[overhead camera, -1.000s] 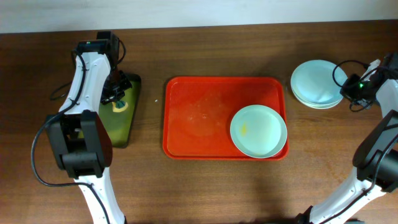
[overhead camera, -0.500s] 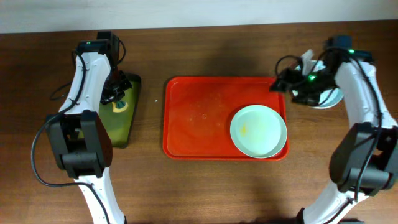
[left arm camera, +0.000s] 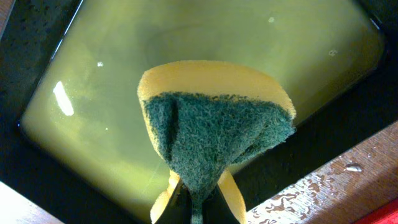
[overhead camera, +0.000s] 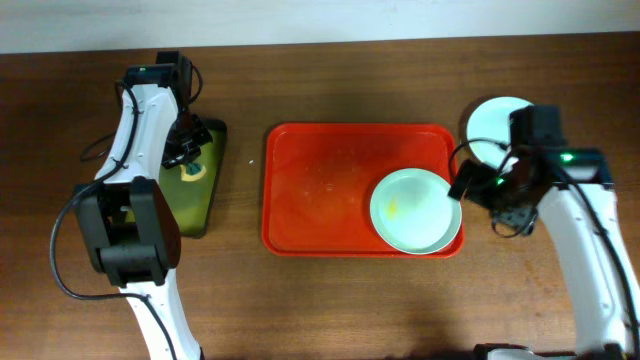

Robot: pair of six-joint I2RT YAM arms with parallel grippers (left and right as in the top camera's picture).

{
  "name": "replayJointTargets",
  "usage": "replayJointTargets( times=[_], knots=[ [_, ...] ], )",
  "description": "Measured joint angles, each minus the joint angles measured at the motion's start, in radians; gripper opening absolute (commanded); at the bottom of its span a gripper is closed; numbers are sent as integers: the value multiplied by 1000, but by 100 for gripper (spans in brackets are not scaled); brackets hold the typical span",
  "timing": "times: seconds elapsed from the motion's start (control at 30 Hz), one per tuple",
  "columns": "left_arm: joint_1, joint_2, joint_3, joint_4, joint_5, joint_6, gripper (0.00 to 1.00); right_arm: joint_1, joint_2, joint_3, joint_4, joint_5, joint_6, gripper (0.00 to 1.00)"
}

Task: Clean dirty plates on tray and stack at the side
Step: 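Move the right gripper back and grip the pale green plate rim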

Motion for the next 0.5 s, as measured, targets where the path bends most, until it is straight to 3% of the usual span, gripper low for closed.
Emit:
replayJointTargets(
  times=[0.03,0.07,0.1,0.3,0.4,0.5],
  knots=[
    [0,0,0,0,0,0,0,0,15,-63,63,-37,6,97],
    [0,0,0,0,0,0,0,0,37,-129,124,-90,10,67],
    [0,0,0,0,0,0,0,0,62,-170,144,-113,10,53],
    [0,0,0,0,0,0,0,0,116,-178,201,3,96,53],
    [0,0,0,0,0,0,0,0,228,-179,230,10,113,41],
    [0,0,0,0,0,0,0,1,269,-179,245,-6,117,41]
  ],
)
